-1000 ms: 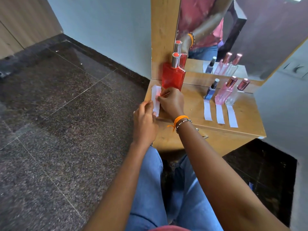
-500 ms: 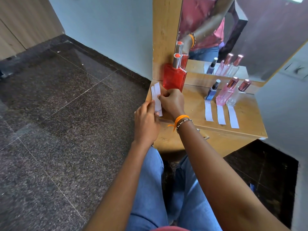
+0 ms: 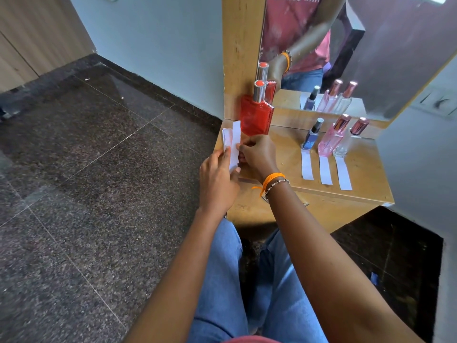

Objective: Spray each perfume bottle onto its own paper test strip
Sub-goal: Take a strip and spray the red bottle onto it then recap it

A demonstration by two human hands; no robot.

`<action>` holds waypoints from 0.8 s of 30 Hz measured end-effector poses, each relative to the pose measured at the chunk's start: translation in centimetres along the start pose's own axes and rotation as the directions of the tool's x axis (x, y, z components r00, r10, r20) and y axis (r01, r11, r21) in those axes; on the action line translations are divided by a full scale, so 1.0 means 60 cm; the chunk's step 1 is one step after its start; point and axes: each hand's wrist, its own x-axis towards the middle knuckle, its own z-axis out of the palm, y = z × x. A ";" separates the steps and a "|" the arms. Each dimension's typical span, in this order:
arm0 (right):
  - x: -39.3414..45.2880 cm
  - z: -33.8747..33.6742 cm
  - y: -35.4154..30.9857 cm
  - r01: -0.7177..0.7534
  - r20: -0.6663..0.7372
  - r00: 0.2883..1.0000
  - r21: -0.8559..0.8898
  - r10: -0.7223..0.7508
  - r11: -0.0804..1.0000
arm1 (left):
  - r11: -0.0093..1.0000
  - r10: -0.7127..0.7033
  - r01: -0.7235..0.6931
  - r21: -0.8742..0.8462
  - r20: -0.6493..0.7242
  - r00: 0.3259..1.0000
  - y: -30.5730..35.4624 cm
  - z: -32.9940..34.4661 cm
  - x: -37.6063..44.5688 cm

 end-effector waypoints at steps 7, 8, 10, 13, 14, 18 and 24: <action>0.000 -0.003 -0.002 0.004 0.029 1.000 0.001 -0.004 1.000 | 1.000 0.004 -0.004 0.027 0.014 1.000 0.000 -0.005 0.000; -0.001 -0.006 -0.003 0.000 0.035 0.999 0.002 0.000 1.000 | 1.000 0.005 -0.005 0.028 0.014 1.000 0.001 -0.005 0.000; -0.002 -0.013 -0.003 -0.007 0.041 0.999 0.017 0.006 1.000 | 1.000 0.007 -0.007 0.024 0.013 1.000 0.002 -0.006 -0.001; -0.004 -0.024 -0.001 -0.001 0.044 0.999 0.025 0.000 1.000 | 1.000 0.002 -0.002 0.007 0.010 1.000 0.002 -0.006 -0.001; -0.005 -0.029 0.001 0.001 0.046 0.999 0.027 -0.003 1.000 | 1.000 -0.002 0.002 0.005 0.012 1.000 0.002 -0.006 0.000; -0.018 -0.057 0.016 -0.009 0.106 0.994 0.088 0.000 0.996 | 0.999 -0.028 0.029 -0.024 0.027 0.999 0.004 -0.008 0.000; -0.032 -0.102 0.056 0.009 0.022 1.000 -0.025 -0.008 1.000 | 0.996 -0.050 0.048 -0.071 -0.019 0.999 0.016 -0.005 -0.003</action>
